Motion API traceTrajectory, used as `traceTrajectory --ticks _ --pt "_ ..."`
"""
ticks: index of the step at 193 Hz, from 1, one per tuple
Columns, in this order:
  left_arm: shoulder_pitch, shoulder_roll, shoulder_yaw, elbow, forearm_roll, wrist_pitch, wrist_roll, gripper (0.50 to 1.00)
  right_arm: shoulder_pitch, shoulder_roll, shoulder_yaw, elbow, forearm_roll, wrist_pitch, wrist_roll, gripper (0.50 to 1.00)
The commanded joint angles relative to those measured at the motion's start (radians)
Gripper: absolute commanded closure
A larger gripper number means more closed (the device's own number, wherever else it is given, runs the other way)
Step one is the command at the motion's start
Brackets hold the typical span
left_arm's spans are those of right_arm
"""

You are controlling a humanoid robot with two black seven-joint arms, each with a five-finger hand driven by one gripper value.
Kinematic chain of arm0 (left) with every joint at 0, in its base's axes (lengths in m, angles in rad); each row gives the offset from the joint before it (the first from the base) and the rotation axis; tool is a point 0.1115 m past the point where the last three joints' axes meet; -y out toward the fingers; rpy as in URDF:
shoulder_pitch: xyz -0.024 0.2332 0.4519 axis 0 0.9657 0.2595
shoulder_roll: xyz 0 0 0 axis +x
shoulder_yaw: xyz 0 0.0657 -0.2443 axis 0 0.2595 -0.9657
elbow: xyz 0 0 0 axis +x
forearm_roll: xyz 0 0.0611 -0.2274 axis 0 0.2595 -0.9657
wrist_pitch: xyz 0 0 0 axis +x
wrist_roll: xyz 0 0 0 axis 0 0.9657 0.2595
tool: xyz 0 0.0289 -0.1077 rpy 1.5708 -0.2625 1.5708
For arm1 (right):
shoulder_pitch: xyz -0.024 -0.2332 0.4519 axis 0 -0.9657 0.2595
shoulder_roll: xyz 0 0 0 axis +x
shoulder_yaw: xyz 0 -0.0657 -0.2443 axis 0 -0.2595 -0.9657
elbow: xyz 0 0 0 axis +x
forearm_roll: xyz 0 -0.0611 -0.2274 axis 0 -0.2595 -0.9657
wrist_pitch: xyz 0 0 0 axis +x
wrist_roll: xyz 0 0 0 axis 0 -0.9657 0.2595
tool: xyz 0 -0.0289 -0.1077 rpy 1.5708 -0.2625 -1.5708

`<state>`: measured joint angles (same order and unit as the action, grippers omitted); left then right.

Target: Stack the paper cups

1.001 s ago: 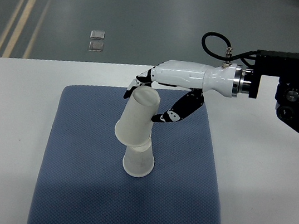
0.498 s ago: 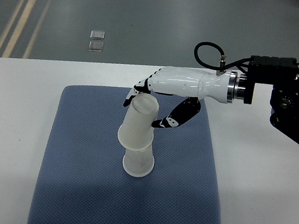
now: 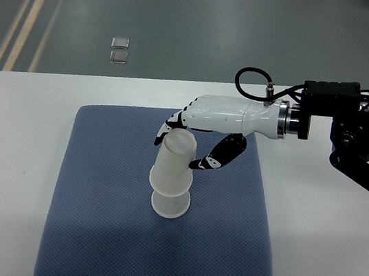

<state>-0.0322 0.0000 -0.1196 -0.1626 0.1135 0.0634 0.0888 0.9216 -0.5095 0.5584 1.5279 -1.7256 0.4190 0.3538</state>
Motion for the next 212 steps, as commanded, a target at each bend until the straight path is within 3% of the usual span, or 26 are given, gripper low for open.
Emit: traceTrajectory --ticks 1,30,46,88,170,212 --pt "0.0 0.0 0.0 0.0 0.0 0.001 0.0 0.5 -0.004 0.0 0.0 0.0 -0.005 -0.002 0.001 0.877" --pt "0.0 0.0 0.0 0.0 0.0 0.001 0.0 0.5 -0.007 0.0 0.0 -0.002 -0.006 -0.014 0.001 0.859" --pt "0.0 0.0 0.0 0.0 0.0 -0.001 0.0 0.5 -0.013 0.002 0.0 -0.002 -0.008 -0.036 0.001 0.763" --pt "0.0 0.0 0.0 0.0 0.0 -0.001 0.0 0.5 -0.018 0.002 0.0 -0.002 -0.008 -0.036 0.001 0.601" --pt "0.0 0.0 0.0 0.0 0.0 0.001 0.0 0.5 -0.015 -0.014 0.02 -0.005 0.011 -0.037 0.001 0.589" --pt "0.0 0.0 0.0 0.0 -0.002 0.001 0.0 0.5 -0.043 0.028 0.12 -0.114 0.228 -0.051 -0.032 0.591"
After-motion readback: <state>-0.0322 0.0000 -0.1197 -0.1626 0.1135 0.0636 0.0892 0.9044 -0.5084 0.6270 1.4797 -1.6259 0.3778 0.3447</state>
